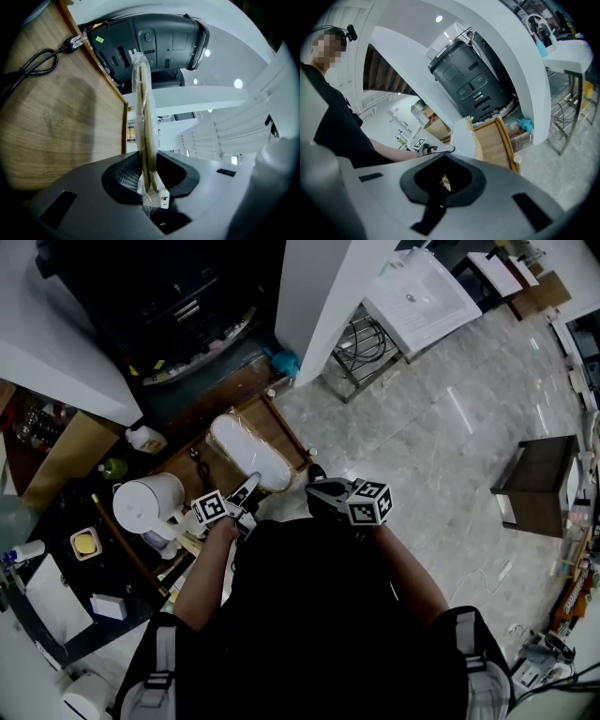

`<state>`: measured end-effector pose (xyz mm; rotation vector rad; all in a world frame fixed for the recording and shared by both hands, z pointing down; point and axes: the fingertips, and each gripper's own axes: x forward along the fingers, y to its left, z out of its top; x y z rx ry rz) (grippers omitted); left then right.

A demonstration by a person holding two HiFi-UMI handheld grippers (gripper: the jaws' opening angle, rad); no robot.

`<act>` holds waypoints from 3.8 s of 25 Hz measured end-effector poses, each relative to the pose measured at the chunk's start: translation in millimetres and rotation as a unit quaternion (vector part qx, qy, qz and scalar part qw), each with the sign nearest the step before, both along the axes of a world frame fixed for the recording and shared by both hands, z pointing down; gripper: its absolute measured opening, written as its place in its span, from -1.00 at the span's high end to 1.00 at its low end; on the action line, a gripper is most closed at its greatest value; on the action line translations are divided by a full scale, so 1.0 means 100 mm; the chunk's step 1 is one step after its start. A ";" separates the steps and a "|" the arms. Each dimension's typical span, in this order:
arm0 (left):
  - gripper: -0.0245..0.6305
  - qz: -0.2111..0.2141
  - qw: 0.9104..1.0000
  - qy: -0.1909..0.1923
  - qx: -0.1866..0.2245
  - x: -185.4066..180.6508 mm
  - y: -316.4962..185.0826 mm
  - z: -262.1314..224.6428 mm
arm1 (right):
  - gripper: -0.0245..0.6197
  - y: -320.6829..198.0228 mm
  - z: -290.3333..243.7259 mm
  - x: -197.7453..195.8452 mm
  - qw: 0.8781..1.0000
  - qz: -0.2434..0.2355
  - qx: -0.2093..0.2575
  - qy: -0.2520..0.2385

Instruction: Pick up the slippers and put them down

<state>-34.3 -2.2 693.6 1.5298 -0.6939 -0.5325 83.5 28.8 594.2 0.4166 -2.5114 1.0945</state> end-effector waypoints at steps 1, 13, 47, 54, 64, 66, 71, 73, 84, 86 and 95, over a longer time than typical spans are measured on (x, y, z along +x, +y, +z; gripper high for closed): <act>0.64 0.000 1.000 -0.001 0.001 0.00 0.02 -0.03 | 0.90 0.00 0.00 -0.01 1.000 -0.003 0.000 -0.001; 0.64 0.000 0.998 -0.046 0.043 0.02 0.06 -0.40 | 0.90 -0.05 -0.03 -0.06 0.999 -0.029 0.001 -0.016; 0.64 -0.123 0.990 -0.055 0.051 -0.24 0.30 -0.80 | 0.90 -0.41 -0.03 -0.36 0.992 -0.120 -0.015 -0.040; 0.64 -0.148 0.986 -0.055 0.056 -0.31 0.37 -0.88 | 0.90 -0.50 -0.05 -0.46 0.989 -0.141 -0.013 -0.043; 0.64 -0.185 0.979 -0.066 0.060 -0.38 0.34 -0.95 | 0.90 -0.67 -0.06 -0.54 0.983 -0.179 -0.004 -0.042; 0.64 -0.189 0.978 -0.067 0.055 -0.37 0.35 -0.94 | 0.90 -0.70 -0.07 -0.57 0.982 -0.186 -0.003 -0.042; 0.64 -0.200 0.976 -0.063 0.064 -0.37 0.32 -0.98 | 0.90 -0.79 -0.09 -0.60 0.980 -0.193 -0.002 -0.041; 0.64 -0.201 0.975 -0.064 0.063 -0.38 0.31 -0.99 | 0.90 -0.81 -0.09 -0.61 0.980 -0.193 -0.001 -0.042; 0.65 -0.200 0.974 -0.076 0.074 -0.50 0.30 -1.04 | 0.90 -0.82 -0.07 -0.73 0.980 -0.194 -0.002 -0.049; 0.65 -0.197 0.974 -0.087 0.076 -0.52 0.32 -1.02 | 0.90 -0.81 -0.05 -0.75 0.980 -0.193 -0.002 -0.049; 0.65 -0.177 0.977 -0.077 0.086 -0.51 0.28 -1.06 | 0.90 -0.81 -0.03 -0.79 0.982 -0.182 -0.008 -0.052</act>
